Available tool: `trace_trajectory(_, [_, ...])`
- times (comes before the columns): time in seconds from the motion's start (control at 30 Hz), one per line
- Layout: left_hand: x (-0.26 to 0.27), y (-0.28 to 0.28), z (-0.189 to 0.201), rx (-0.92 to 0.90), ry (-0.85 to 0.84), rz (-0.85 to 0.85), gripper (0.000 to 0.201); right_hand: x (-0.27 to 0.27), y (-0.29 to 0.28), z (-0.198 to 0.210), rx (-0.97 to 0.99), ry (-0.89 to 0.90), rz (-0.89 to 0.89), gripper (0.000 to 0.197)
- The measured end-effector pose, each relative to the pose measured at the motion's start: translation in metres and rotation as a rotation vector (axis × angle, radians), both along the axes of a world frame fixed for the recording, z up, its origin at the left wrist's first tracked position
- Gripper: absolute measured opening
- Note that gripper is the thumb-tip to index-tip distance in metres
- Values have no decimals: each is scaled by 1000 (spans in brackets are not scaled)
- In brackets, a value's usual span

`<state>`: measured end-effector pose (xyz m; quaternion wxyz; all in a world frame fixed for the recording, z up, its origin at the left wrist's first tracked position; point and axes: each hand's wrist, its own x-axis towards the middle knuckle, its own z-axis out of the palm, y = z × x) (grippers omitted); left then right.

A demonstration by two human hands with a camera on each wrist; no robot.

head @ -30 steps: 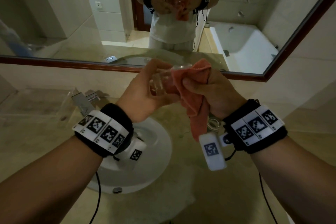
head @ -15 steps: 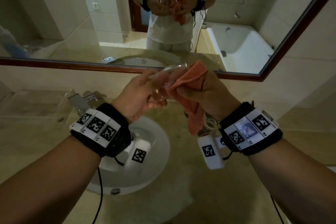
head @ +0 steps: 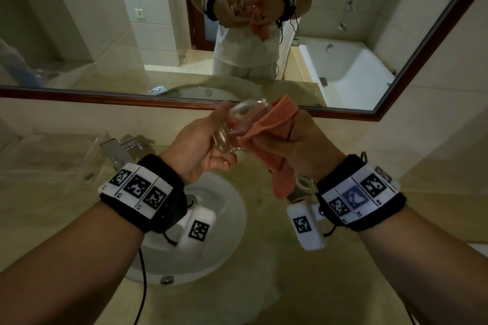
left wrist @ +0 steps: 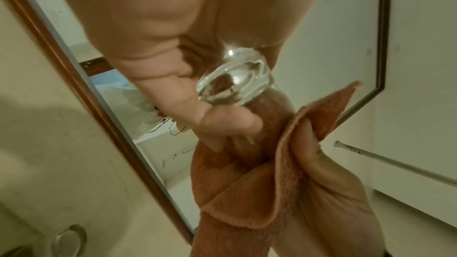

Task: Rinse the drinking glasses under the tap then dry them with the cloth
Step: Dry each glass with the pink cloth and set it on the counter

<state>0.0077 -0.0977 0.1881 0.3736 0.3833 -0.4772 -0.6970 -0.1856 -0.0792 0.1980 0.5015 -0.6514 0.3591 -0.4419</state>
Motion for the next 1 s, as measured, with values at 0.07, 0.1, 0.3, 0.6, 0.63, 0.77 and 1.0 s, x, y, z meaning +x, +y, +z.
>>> trace_trajectory(0.07, [-2,2,0,-77,18,57,39,-1,0,-1,21,-8,6,23])
trace_trajectory(0.1, [-2,1,-2,-175,-6,68,31,-2,2,1,27,-19,9,20])
trace_trajectory(0.3, [2,4,-12,-974,-524,124,58,-4,5,6,131,-186,-36,14])
trace_trajectory(0.6, [-11,3,0,-155,-133,41,53,-5,4,6,-26,-52,-43,16])
trace_trajectory(0.63, [-12,2,1,-153,-121,60,50,-4,4,6,-33,-51,-41,15])
trace_trajectory(0.77, [-10,-2,-7,-594,-281,79,43,-6,4,8,37,-173,-59,9])
trace_trajectory(1.0, [-7,-6,-14,-1074,-515,198,65,-12,0,6,164,-315,-53,18])
